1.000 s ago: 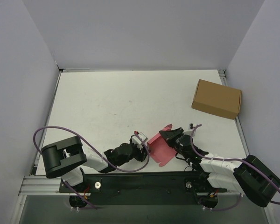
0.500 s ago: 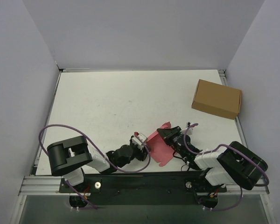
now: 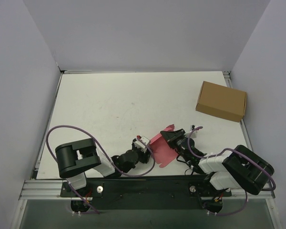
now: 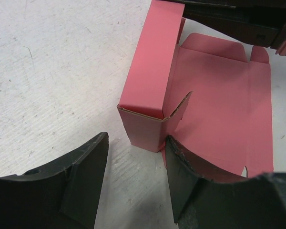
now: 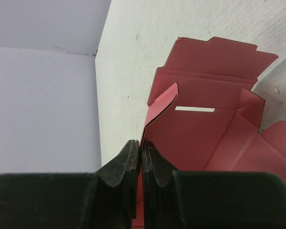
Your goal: Fold the paper box
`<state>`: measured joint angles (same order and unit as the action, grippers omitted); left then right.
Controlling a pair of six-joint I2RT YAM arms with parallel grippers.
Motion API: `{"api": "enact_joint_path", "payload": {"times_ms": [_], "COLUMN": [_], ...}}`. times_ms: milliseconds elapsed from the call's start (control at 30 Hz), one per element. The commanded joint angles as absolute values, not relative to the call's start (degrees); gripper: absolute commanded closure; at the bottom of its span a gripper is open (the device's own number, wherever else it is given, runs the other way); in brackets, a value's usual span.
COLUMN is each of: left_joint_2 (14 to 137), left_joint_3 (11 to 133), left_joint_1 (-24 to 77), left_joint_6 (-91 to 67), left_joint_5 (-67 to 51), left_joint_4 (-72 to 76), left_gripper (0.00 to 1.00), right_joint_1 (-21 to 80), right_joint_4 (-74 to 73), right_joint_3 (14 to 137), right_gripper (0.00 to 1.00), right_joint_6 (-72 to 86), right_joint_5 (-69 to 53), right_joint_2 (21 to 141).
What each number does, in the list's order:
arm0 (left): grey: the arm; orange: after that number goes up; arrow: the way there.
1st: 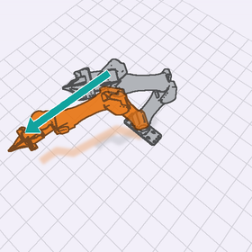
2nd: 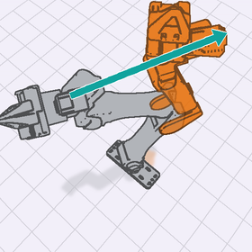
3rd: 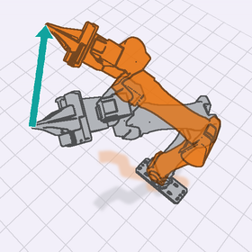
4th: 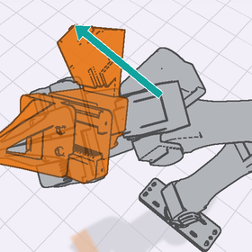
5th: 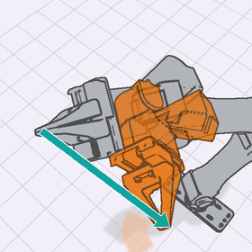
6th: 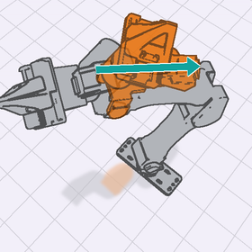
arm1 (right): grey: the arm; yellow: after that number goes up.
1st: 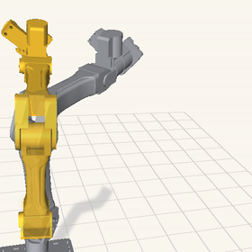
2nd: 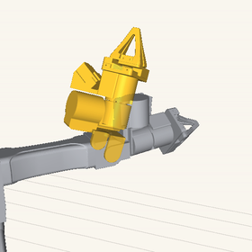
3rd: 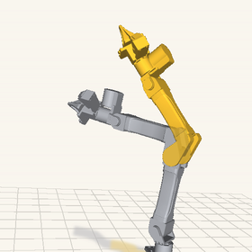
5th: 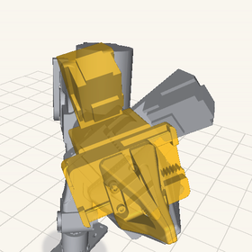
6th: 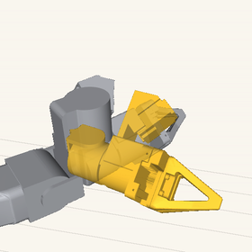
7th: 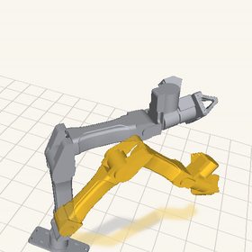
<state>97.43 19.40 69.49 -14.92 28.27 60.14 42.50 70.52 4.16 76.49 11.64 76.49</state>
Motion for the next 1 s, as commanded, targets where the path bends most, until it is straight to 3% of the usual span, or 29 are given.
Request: {"api": "enact_joint_path", "payload": {"times_ms": [0, 633, 967], "left_joint_2": [98.88, 102.57, 104.68], "left_joint_3": [21.53, 20.30, 22.24], "left_joint_1": [70.05, 70.05, 70.75], "left_joint_6": [-15.38, -11.51, -9.24], "left_joint_5": [34.28, 35.07, 41.74], "left_joint_4": [62.31, 76.46, 74.79], "left_gripper": [0.40, 0.32, 0.43], "right_joint_1": [43.86, 44.65, 45.79], "right_joint_4": [63.64, 59.68, 57.04], "right_joint_3": [-2.64, -2.99, -2.64], "right_gripper": [1.00, 1.00, 1.00], "right_joint_6": [72.95, 74.18, 74.79], "right_joint_5": [13.80, 15.99, 17.14], "right_joint_2": [73.66, 71.63, 70.05]}}
